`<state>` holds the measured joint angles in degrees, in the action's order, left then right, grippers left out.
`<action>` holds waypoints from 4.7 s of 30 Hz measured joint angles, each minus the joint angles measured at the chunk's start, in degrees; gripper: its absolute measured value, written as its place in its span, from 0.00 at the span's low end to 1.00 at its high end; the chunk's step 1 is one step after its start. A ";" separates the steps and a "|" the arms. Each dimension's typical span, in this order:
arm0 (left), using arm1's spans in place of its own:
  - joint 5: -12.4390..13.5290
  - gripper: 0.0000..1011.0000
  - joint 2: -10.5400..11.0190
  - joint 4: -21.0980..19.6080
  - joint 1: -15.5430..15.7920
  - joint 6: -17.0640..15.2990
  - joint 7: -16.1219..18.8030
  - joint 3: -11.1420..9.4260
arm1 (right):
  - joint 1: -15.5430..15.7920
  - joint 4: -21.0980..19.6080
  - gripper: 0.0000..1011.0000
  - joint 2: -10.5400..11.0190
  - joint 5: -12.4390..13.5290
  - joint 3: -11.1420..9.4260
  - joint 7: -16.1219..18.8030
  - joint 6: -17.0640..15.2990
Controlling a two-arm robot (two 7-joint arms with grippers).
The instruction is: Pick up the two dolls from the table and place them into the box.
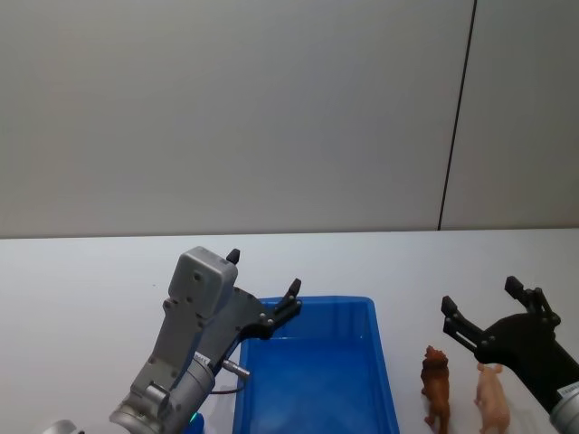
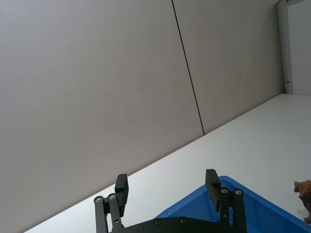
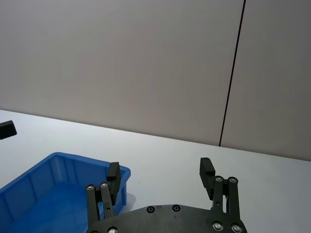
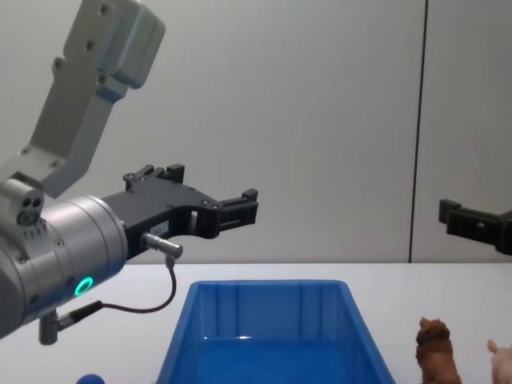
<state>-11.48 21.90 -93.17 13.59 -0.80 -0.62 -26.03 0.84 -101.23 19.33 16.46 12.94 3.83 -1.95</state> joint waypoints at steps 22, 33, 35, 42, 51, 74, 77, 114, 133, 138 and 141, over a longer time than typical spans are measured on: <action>0.00 0.99 0.00 0.00 0.00 0.00 0.00 0.00 | -0.16 0.41 0.99 0.18 0.43 -0.54 -0.49 -1.65; 0.00 0.99 0.00 0.00 0.00 0.00 0.00 0.00 | 0.25 1.44 0.99 0.64 0.84 -1.45 -3.46 -5.60; 0.00 0.99 0.00 0.00 0.00 0.00 0.00 0.00 | 0.39 1.58 0.99 0.68 0.84 -1.51 -3.88 -6.22; 0.00 0.99 0.00 0.00 0.00 0.00 0.00 0.00 | 1.22 2.35 0.99 0.79 0.36 -1.65 -5.34 -8.37; 0.00 0.99 0.00 0.00 0.00 0.00 0.00 0.00 | 2.27 3.30 0.99 0.56 -0.76 -1.33 -6.28 -10.35; 0.00 0.99 0.00 0.00 0.00 0.00 0.00 0.00 | 2.22 7.33 0.99 -1.96 -2.28 0.25 -5.29 -12.04; 0.00 0.99 0.00 0.00 0.00 0.00 0.00 0.00 | 2.19 7.96 0.99 -2.42 -2.28 0.41 -5.82 -12.94; 0.00 0.99 0.00 0.00 0.00 0.00 0.00 0.00 | 5.10 4.21 0.37 -2.54 -6.40 0.61 -7.36 -9.62; 0.00 0.99 0.00 0.00 0.00 0.00 0.00 0.00 | 1.90 1.54 0.37 -4.60 -7.83 2.10 2.85 -6.54; 0.00 0.99 0.00 0.00 0.00 0.00 0.00 0.00 | 0.02 2.52 0.37 -5.96 -8.01 2.82 6.15 -6.49; 0.00 0.99 0.00 0.00 0.00 0.00 0.00 0.00 | -1.90 3.97 0.37 -7.31 -8.21 3.44 9.23 -6.50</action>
<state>-11.48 21.90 -93.17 13.59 -0.80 -0.62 -26.02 -1.06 -97.26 12.02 8.25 16.38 13.05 -8.44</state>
